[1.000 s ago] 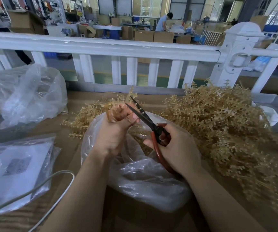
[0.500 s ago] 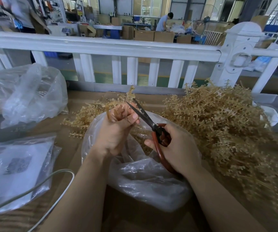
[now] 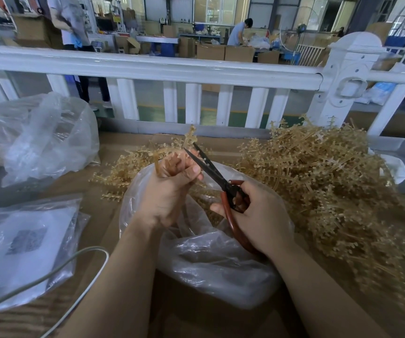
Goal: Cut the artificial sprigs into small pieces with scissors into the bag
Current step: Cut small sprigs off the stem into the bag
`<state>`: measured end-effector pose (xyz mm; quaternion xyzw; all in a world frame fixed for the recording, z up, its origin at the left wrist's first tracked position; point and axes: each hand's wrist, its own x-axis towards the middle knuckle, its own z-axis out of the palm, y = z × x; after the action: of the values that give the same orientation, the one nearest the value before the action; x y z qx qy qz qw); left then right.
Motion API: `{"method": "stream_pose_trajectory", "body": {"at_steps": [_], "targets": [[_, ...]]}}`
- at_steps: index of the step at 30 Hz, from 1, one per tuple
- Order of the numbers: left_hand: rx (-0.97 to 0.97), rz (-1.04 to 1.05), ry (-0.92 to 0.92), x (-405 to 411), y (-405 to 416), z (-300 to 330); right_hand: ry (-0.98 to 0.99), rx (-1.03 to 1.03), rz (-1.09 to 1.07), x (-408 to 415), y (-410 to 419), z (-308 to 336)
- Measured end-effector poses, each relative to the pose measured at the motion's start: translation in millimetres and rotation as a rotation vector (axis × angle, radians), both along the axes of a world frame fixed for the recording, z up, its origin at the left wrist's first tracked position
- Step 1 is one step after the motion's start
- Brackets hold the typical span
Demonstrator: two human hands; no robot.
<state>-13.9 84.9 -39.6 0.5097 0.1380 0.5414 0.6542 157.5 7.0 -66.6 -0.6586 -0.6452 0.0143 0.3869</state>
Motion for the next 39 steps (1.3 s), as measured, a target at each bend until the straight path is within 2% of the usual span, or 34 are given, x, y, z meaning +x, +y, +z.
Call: {"method": "stream_pose_trajectory", "body": {"at_steps": [20, 26, 39], "targets": [[0.042, 0.051, 0.097, -4.6, 4.4, -1.6, -0.032, 0.069, 0.019, 1.3, 0.2, -4.6], [-0.022, 0.024, 0.044, -8.3, 4.7, -1.7, -0.033, 0.083, 0.017, 0.6, -0.3, -3.5], [-0.038, 0.097, 0.061, -8.9, 4.2, -0.8, -0.049, 0.067, 0.0, -0.6, -1.4, 0.1]]}}
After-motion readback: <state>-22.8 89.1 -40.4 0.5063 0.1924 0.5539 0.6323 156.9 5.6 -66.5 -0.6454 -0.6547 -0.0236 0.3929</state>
